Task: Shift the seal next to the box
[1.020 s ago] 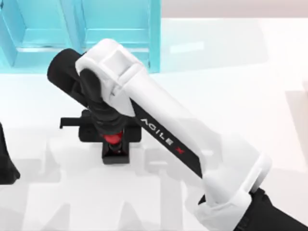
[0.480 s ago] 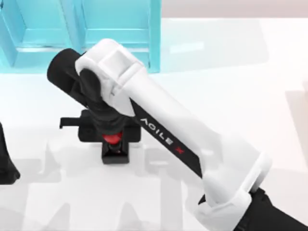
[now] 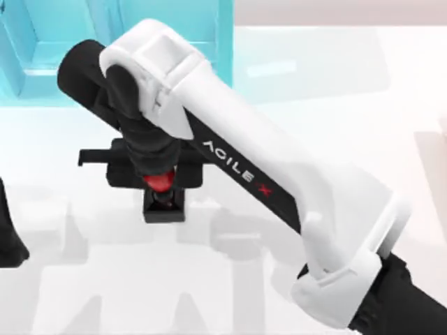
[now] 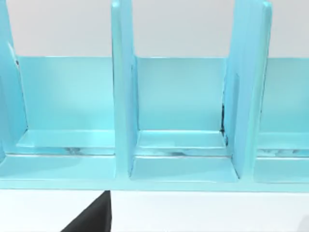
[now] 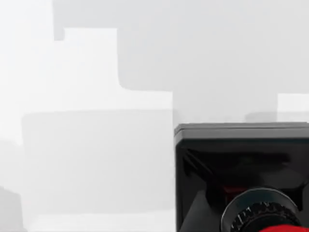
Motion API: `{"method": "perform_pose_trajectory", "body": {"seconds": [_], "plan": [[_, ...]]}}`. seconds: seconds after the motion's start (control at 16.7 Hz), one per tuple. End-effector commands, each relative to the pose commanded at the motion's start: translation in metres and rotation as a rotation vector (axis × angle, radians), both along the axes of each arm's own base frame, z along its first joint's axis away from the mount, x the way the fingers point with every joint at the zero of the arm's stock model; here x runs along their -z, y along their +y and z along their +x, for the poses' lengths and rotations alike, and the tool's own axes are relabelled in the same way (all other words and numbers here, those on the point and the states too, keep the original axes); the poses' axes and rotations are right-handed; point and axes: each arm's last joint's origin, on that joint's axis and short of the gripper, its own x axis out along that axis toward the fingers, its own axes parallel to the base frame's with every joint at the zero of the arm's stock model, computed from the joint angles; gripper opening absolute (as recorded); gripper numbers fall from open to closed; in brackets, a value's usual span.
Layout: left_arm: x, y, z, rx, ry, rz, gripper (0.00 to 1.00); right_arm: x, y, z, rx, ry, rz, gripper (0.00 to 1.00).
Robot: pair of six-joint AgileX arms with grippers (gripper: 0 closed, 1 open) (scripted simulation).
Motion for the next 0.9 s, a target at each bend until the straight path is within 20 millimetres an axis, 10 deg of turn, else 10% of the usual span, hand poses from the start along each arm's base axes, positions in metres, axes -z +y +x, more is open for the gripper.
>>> {"method": "perform_pose_trajectory", "body": {"seconds": [0.6, 0.9], "plan": [[0.0, 0.0, 0.0, 0.0, 0.0, 0.0, 1.0, -0.013, -0.002, 0.0, -0.01, 0.008, -0.006, 0.0], [0.0, 0.0, 0.0, 0.0, 0.0, 0.0, 1.0, -0.05, -0.03, 0.016, -0.038, 0.027, -0.007, 0.0]]}}
